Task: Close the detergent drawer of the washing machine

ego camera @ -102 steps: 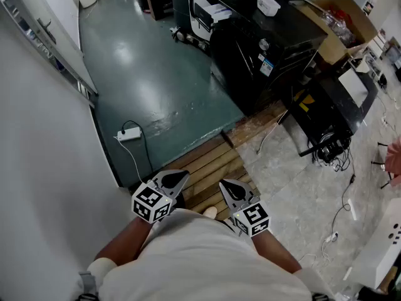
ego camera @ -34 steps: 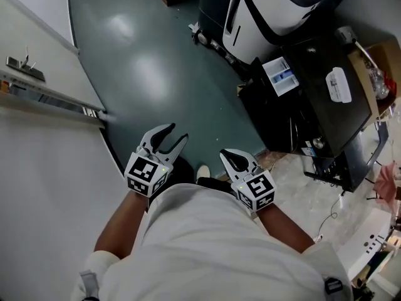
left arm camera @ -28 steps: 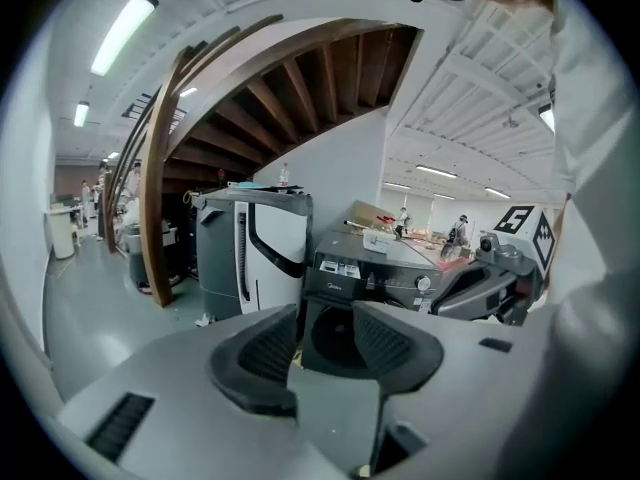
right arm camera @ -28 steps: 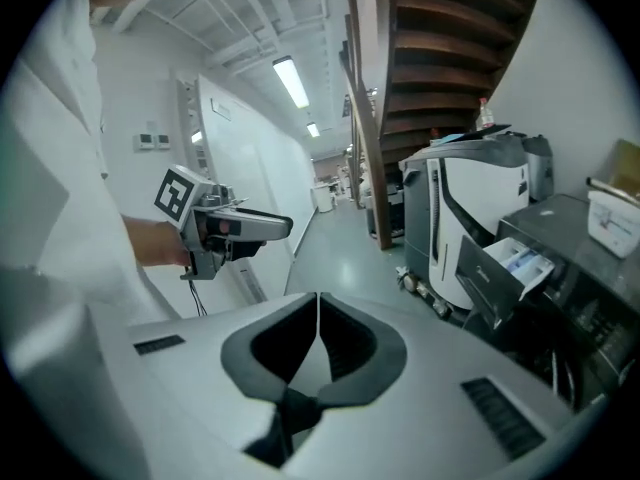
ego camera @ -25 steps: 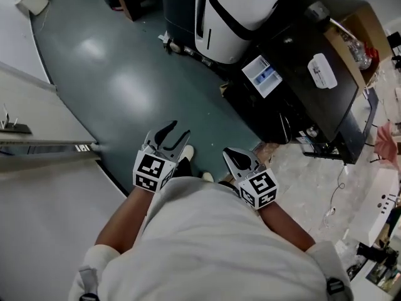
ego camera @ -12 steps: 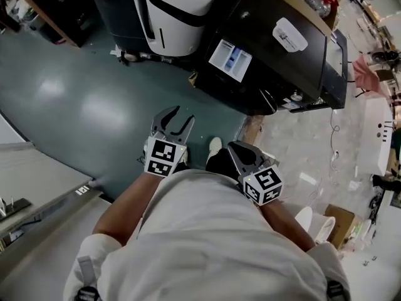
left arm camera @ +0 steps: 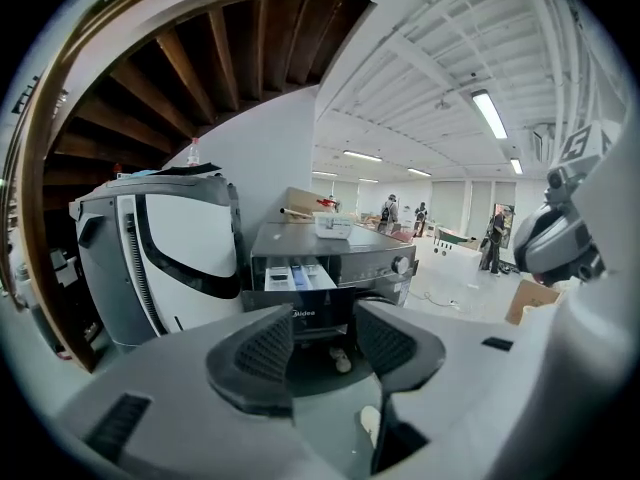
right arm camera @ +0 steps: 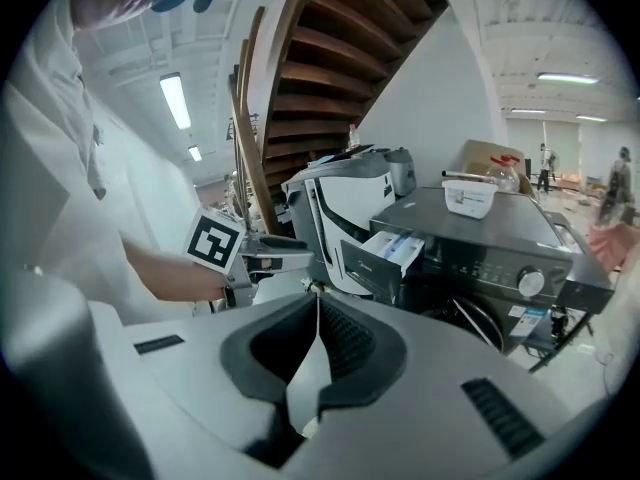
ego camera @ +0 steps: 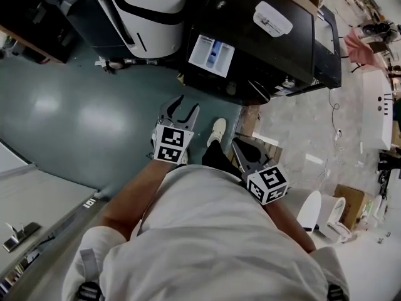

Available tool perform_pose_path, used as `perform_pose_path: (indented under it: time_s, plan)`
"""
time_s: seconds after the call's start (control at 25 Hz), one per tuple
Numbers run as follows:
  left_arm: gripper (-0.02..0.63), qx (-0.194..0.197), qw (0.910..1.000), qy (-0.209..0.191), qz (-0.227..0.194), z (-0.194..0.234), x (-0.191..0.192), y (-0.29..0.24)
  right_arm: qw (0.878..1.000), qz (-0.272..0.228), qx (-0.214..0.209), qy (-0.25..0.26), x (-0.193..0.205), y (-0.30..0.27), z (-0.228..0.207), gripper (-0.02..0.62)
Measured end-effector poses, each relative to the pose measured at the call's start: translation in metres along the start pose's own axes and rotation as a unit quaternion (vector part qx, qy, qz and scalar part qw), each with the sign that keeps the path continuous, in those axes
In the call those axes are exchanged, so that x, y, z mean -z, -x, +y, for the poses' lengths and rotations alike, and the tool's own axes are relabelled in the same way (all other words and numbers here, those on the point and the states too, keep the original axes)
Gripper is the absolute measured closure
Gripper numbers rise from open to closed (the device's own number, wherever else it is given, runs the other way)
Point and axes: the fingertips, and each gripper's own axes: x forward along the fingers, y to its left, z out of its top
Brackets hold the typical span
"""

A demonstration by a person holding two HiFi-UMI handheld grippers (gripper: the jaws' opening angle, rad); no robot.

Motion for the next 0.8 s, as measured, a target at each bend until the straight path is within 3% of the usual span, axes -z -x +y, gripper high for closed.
perform_pose_path:
  time_s: [0.8]
  plan:
    - [0.411, -0.008, 0.9987, -0.020, 0.046, 0.013, 0.001, -0.104, 0.998, 0.024, 0.044, -0.037, 0.002, 0.010, -0.071, 0.586]
